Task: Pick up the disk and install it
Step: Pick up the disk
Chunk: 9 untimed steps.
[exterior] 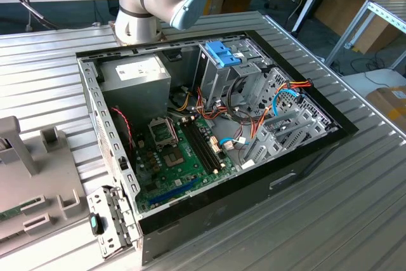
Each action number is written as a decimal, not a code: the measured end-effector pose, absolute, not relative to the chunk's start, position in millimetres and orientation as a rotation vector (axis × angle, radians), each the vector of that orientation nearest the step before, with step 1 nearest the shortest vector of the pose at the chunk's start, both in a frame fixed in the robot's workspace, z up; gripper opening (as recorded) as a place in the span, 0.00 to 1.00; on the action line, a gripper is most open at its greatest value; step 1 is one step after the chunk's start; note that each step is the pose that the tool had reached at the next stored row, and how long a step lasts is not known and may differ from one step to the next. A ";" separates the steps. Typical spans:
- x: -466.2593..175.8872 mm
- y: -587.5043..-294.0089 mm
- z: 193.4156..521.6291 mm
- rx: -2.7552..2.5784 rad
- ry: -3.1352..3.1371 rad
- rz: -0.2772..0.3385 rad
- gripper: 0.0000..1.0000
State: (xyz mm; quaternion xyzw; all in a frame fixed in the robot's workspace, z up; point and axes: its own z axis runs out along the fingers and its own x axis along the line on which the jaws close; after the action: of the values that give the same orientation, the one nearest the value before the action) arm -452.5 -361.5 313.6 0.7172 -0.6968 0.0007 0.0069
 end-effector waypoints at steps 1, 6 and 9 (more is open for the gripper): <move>-452.5 -361.5 313.7 2.243 -2.180 0.002 0.36; -452.5 -361.5 315.1 2.243 -2.180 0.002 0.36; -452.5 -361.5 315.9 2.243 -2.179 0.002 0.36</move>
State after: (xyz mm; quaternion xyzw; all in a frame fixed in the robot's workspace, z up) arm -452.5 -361.5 315.9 0.7172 -0.6968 0.0007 0.0072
